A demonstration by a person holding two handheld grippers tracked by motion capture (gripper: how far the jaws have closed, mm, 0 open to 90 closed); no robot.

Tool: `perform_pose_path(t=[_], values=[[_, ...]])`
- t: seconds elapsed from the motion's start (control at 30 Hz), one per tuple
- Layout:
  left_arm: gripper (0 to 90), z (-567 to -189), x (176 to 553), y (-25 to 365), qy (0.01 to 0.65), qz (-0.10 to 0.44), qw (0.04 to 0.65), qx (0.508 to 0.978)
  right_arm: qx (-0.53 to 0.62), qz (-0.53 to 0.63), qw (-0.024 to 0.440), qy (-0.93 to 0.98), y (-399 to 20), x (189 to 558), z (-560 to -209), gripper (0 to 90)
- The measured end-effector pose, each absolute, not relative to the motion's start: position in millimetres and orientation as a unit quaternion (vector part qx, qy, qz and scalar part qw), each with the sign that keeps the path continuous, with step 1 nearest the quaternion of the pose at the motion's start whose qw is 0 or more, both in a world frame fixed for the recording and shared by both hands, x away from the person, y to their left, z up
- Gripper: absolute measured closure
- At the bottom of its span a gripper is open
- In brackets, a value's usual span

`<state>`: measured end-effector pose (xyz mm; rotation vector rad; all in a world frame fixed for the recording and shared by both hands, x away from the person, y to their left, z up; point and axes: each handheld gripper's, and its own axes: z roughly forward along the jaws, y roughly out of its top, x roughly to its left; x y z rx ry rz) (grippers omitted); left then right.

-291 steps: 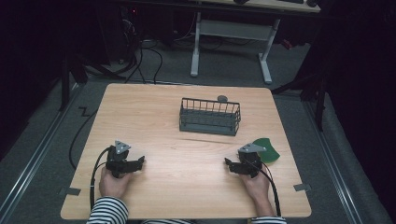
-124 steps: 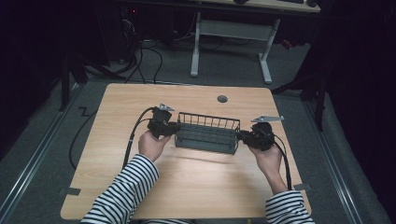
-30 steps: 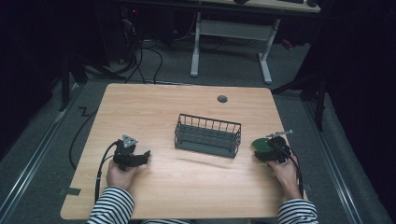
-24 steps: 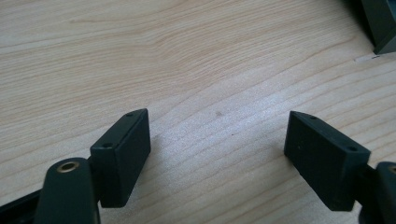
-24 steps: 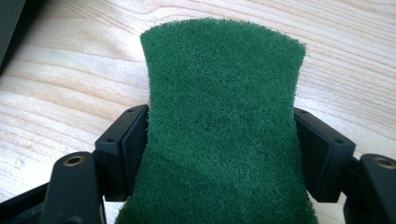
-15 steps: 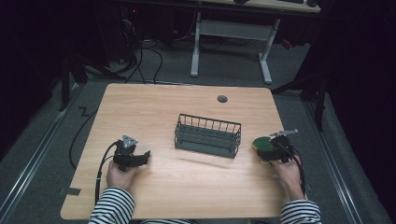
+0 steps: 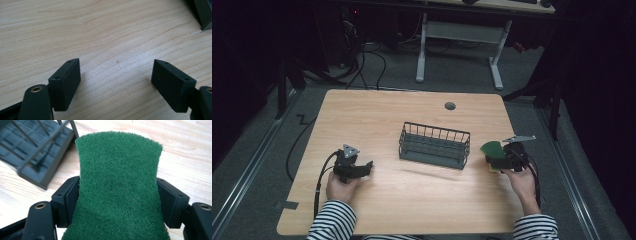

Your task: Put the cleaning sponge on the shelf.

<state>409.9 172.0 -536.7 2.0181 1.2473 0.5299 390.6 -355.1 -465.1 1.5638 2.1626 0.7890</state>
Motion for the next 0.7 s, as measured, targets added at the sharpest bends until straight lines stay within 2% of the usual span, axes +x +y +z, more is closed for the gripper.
perform_pose_path(t=[0.23, 0.37, 0.7], values=[[24.2, -536.6, 409.8, 172.1, 0.481, 0.204, 0.348, 0.778, 0.539, 0.298, 0.185, 0.766, -350.4, 391.7, -448.1, 27.8], [24.4, -536.7, 409.3, 172.1, 0.484, 0.205, 0.348, 0.777, 0.532, 0.378, 0.129, 0.747, -351.3, 387.9, -433.6, 27.8], [24.8, -536.6, 409.9, 172.2, 0.485, 0.206, 0.347, 0.776, 0.494, 0.390, 0.165, 0.759, -328.3, 388.5, -388.7, 28.0]])
